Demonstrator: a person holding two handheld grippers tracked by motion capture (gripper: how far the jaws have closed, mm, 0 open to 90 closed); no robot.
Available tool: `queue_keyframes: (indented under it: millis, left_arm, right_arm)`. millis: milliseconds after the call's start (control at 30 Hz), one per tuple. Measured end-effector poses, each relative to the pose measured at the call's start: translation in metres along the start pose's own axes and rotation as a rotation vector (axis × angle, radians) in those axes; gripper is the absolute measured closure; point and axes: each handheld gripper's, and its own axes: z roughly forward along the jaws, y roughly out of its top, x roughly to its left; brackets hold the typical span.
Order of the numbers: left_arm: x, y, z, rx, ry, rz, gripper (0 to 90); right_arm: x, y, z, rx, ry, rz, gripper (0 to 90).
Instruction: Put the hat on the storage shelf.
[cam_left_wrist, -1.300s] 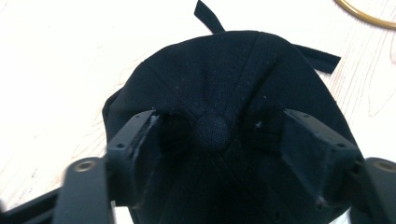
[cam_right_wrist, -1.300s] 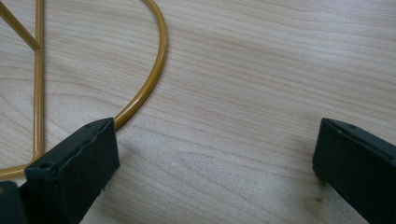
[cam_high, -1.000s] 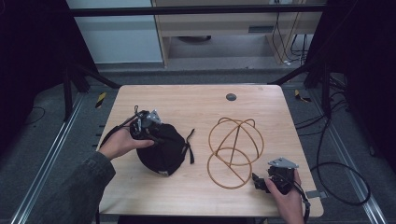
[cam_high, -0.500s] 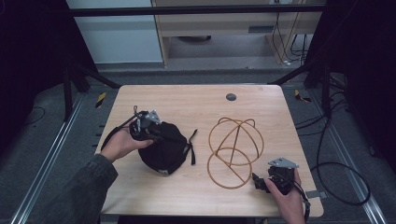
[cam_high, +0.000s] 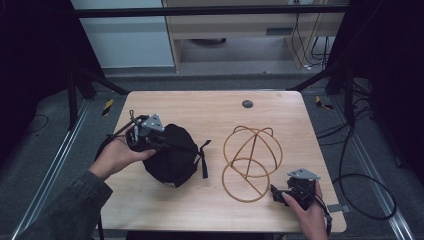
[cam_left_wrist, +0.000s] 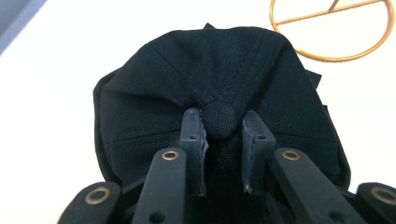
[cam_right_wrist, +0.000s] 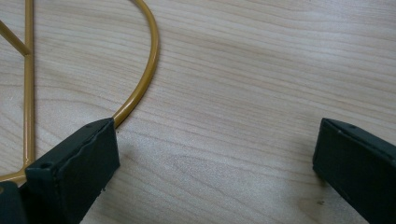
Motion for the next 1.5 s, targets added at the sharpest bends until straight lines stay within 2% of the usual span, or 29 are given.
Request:
queue_keyframes:
  millis: [233,467,500,567,833,900,933,1133,1500]
  left_arm:
    - [-0.020,0.008,-0.024,-0.008,0.047,0.042,73.9]
    - [-0.033,0.016,-0.049,-0.022,0.063,0.075,73.9]
    - [-0.033,0.016,-0.049,-0.022,0.063,0.075,74.0]
    - [-0.035,0.021,-0.062,-0.036,0.073,0.085,74.0]
    - [-0.035,0.030,-0.087,-0.056,0.080,0.098,74.2]
    - [-0.035,0.036,-0.101,-0.066,0.080,0.112,74.2]
    - [-0.035,0.036,-0.101,-0.066,0.080,0.112,74.3]
    - [-0.034,0.041,-0.122,-0.107,0.091,0.113,74.3]
    - [-0.048,0.047,-0.150,-0.156,0.111,0.156,74.3]
  right_arm:
    - [0.000,0.000,0.000,0.001,0.001,0.005,0.6]
    - [0.001,0.000,0.000,0.001,-0.002,0.007,0.6]
    - [0.000,0.000,0.000,0.000,-0.003,0.005,0.6]
    - [0.001,0.000,0.000,0.000,-0.004,0.006,0.6]
    - [0.001,0.000,0.000,0.000,-0.004,0.007,0.6]
    - [0.001,0.000,0.000,0.000,-0.004,0.006,0.6]
    - [0.001,0.000,0.000,0.000,-0.004,0.006,0.6]
    - [0.001,0.000,0.000,0.000,-0.004,0.007,0.6]
    - [0.001,0.000,0.000,0.000,-0.005,0.007,0.6]
